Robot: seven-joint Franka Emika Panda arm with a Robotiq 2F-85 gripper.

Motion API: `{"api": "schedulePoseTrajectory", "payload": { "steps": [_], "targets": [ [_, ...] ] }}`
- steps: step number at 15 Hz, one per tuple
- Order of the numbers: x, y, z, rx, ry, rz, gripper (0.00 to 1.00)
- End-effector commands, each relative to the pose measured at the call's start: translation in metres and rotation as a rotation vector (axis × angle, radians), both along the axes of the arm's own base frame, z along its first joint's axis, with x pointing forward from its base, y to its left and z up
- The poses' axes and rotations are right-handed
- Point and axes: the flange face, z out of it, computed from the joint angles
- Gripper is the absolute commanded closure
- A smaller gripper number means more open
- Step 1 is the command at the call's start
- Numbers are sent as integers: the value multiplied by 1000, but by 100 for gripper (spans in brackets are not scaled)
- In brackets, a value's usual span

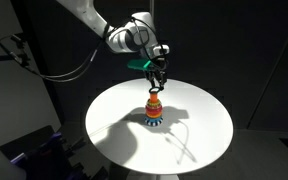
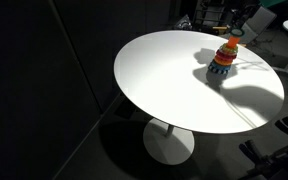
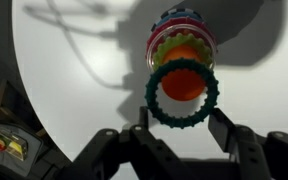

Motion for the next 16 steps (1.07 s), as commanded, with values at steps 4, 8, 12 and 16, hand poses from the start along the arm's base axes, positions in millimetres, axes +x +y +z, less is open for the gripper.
{"api": "schedulePoseTrajectory", "payload": {
  "steps": [4, 8, 12, 16],
  "targets": [
    [4, 6, -6, 61, -4, 2, 62],
    [2, 3, -11, 72, 6, -12, 62],
    [1, 1, -8, 68, 2, -11, 62],
    [0, 0, -6, 67, -2, -8, 62]
  ]
}}
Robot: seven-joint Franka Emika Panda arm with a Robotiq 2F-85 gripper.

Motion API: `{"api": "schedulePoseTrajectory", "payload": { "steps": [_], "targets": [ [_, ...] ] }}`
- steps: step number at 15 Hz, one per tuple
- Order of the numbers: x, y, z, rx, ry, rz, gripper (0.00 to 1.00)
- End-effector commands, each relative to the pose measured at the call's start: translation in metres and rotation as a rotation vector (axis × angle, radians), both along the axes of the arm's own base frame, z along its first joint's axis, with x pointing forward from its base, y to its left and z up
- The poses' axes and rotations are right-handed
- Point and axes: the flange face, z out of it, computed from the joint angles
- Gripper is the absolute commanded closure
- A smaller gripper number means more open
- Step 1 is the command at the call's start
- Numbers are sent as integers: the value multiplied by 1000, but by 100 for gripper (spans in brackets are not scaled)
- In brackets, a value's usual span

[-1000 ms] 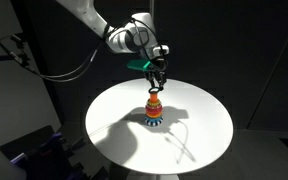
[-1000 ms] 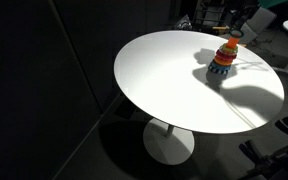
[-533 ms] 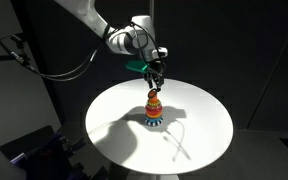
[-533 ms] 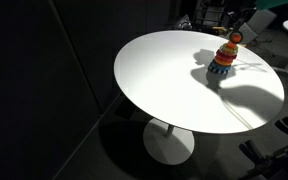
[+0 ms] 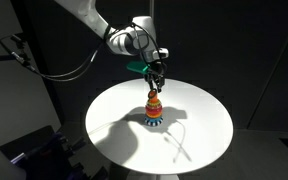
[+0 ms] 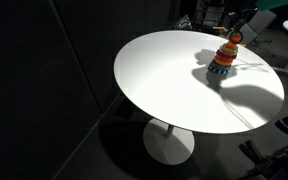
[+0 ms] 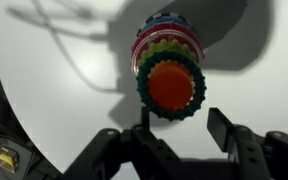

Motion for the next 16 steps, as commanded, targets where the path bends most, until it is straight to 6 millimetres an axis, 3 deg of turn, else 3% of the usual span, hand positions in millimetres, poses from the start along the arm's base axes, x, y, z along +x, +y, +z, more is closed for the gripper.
{"api": "schedulePoseTrajectory", "payload": {
  "steps": [1, 2, 3, 5, 16],
  "targets": [
    [0, -4, 8, 11, -12, 16, 62],
    [0, -4, 8, 10, -13, 17, 29],
    [0, -4, 8, 9, -13, 18, 10],
    [1, -3, 9, 10, -14, 20, 0],
    [-4, 9, 23, 25, -13, 62, 0]
  ]
}}
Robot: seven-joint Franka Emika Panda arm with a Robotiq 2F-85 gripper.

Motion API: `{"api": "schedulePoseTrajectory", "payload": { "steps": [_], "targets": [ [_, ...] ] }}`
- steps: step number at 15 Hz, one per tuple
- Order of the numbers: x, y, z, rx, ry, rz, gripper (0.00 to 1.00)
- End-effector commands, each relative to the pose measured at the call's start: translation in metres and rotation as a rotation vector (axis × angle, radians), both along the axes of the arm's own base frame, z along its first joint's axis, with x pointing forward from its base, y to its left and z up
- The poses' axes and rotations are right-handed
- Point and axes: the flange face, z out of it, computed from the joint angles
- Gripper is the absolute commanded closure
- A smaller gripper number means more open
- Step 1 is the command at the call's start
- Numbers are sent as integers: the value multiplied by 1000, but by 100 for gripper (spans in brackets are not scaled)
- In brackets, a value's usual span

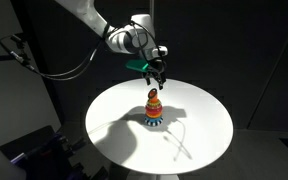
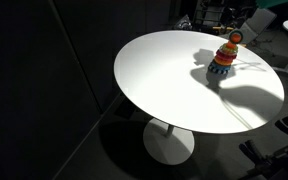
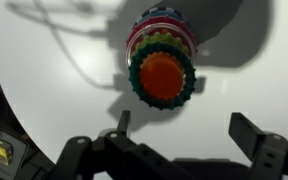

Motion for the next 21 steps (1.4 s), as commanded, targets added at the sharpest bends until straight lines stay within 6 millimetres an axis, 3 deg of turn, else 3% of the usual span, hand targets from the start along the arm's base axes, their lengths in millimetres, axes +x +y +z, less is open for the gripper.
{"api": "schedulePoseTrajectory", "payload": {
  "steps": [1, 7, 21],
  "targets": [
    [-7, 3, 17, 23, 5, 27, 0],
    [-16, -1, 28, 7, 46, 0, 0],
    [-30, -33, 23, -37, 78, -58, 0]
  ]
}}
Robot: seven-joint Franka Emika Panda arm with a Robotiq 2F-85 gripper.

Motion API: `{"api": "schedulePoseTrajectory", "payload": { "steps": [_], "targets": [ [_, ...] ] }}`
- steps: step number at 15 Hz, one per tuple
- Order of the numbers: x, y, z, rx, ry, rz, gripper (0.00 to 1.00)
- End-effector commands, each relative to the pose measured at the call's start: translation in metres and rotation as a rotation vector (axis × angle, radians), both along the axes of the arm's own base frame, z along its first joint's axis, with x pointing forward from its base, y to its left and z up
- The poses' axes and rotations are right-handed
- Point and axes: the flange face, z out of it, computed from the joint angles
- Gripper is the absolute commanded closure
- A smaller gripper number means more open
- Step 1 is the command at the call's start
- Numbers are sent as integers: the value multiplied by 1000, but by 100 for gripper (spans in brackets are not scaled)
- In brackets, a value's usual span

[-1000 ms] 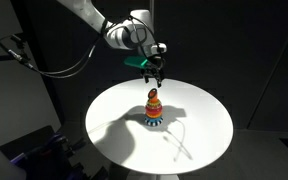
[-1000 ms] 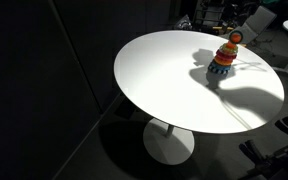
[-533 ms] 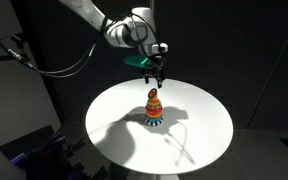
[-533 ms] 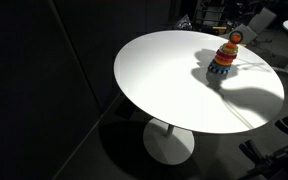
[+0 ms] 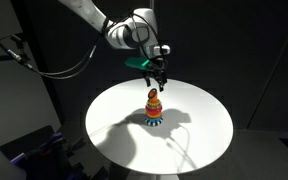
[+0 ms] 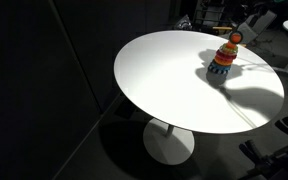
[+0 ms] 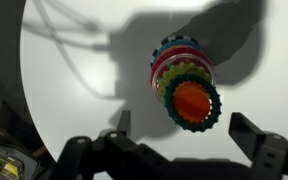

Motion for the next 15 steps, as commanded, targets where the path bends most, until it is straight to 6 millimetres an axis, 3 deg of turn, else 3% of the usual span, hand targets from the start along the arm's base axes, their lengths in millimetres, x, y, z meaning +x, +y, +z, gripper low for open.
{"api": "schedulePoseTrajectory", "payload": {
  "steps": [1, 15],
  "targets": [
    [-11, -8, 8, -29, 0, -18, 0],
    [-13, -22, 1, -69, 7, -26, 0]
  ]
}}
